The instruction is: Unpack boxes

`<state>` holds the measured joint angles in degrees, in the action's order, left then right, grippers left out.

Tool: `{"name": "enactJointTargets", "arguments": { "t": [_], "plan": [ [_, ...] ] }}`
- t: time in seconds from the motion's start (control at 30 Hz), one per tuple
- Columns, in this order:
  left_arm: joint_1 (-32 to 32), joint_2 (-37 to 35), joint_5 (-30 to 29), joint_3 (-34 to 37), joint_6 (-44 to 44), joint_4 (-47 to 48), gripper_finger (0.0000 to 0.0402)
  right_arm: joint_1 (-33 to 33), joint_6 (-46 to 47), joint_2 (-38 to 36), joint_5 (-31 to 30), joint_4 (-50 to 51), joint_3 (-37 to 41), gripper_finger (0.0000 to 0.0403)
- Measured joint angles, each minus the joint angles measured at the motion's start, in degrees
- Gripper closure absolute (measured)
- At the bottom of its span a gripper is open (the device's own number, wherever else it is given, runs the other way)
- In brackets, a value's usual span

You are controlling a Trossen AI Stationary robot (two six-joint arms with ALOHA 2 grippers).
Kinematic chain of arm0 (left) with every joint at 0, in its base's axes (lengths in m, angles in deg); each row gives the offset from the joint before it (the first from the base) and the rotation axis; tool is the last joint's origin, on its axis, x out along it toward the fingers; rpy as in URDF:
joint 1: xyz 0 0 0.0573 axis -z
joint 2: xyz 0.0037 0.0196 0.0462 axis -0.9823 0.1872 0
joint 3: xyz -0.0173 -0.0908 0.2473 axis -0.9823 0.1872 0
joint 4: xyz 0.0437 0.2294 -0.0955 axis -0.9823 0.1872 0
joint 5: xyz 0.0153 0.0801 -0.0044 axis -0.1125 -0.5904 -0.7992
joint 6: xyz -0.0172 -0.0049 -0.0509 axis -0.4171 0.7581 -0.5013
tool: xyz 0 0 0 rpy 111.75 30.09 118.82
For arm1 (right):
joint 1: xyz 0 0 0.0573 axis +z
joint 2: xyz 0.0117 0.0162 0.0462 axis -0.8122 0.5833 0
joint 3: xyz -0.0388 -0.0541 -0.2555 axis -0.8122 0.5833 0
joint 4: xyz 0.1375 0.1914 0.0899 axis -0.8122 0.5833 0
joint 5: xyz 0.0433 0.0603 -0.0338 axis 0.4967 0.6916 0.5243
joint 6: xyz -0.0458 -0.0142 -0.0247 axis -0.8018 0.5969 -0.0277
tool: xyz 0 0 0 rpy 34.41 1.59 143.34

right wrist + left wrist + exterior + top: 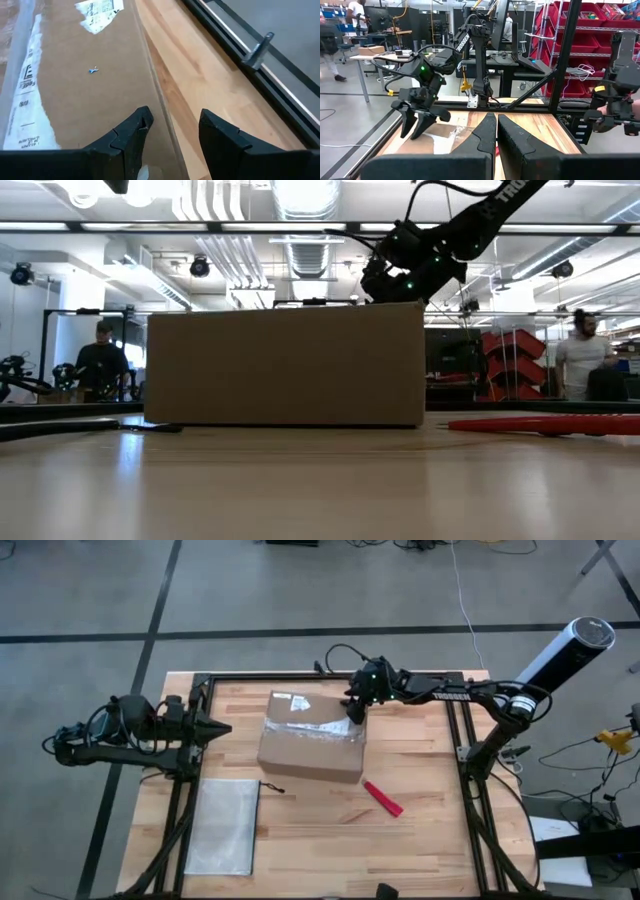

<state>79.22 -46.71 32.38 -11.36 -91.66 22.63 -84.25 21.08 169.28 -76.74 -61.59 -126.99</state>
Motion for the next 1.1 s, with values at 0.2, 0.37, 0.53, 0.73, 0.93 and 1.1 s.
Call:
{"name": "enactJointTargets", "arguments": {
  "t": [0.2, 0.37, 0.53, 0.73, 0.93, 1.1],
  "plan": [
    [0.0, 0.0, 0.0, 0.0, 0.1, 0.0, 0.0402, 0.1, 0.3, 0.1, -0.9, -2.0, -1.9, 0.0238],
    [0.0, 0.0, 0.0, 0.0, 0.3, 0.1, 0.0402, 0.3, 1.0, 1.2, 0.3, -3.8, -5.0, 0.0237],
    [0.0, 0.0, 0.0, 0.0, 0.6, 0.1, 0.0402, 0.4, 1.7, 2.4, 1.4, -5.7, -8.1, 0.0235],
    [0.0, 0.0, 0.0, 0.0, 0.7, 0.1, 0.0402, 0.7, 2.7, 4.9, 3.4, -7.3, -12.5, 0.0233],
    [0.0, 0.0, 0.0, 0.0, 0.6, 0.1, 0.0402, 2.2, 2.6, 10.7, 5.3, -6.3, -18.1, 0.0234],
    [0.0, 0.0, 0.0, 0.0, 0.4, 0.1, 0.0402, 3.9, 1.3, 15.0, 6.6, -3.1, -21.2, 0.0234]
  ]
}}
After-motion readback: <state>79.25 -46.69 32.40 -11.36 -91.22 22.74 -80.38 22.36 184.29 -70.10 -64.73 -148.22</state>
